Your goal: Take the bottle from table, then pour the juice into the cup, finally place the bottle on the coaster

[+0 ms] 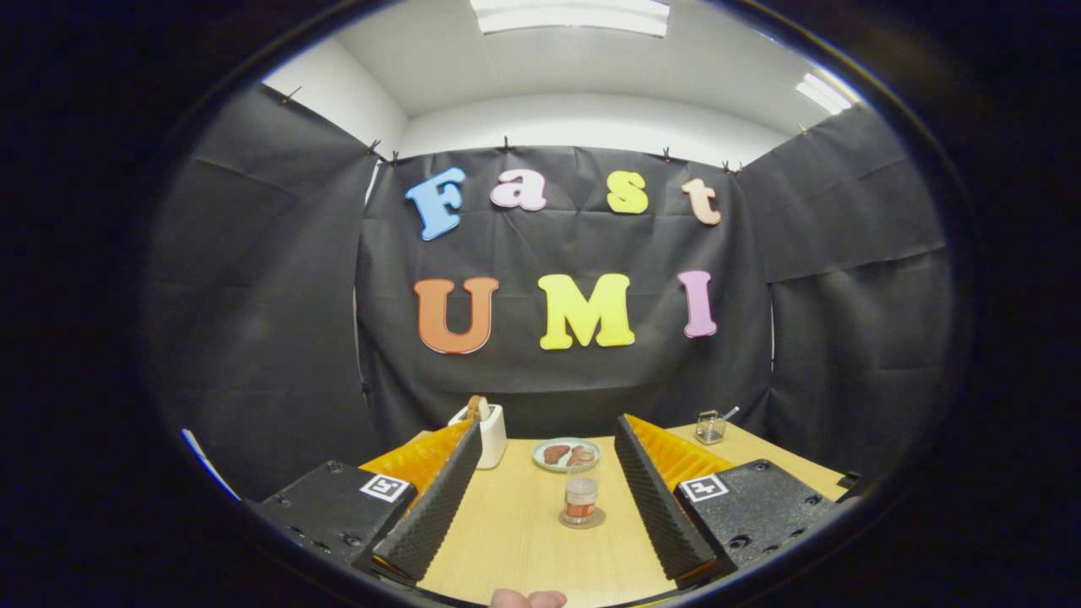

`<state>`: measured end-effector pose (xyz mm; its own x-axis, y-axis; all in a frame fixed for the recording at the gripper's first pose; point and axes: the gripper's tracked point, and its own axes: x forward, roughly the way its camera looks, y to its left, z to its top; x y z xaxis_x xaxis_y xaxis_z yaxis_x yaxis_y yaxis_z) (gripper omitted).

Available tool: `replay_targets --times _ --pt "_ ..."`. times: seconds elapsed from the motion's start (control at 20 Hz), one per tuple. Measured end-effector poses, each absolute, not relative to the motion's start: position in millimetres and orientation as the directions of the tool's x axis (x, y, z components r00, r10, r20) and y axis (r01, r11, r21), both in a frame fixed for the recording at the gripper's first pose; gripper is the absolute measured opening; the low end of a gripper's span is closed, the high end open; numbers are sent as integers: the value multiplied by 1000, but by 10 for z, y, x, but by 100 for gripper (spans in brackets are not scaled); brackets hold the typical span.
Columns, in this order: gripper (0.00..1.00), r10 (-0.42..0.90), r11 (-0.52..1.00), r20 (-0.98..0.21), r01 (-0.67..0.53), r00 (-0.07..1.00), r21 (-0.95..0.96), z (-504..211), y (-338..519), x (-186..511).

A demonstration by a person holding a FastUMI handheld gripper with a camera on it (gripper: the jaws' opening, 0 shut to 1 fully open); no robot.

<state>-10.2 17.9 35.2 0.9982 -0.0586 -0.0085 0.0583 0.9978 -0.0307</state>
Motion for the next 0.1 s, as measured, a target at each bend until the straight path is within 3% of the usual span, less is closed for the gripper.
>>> replay_targets --times 0.1 --pt "100 -57 998 -5 56 998 -23 358 163 -111"
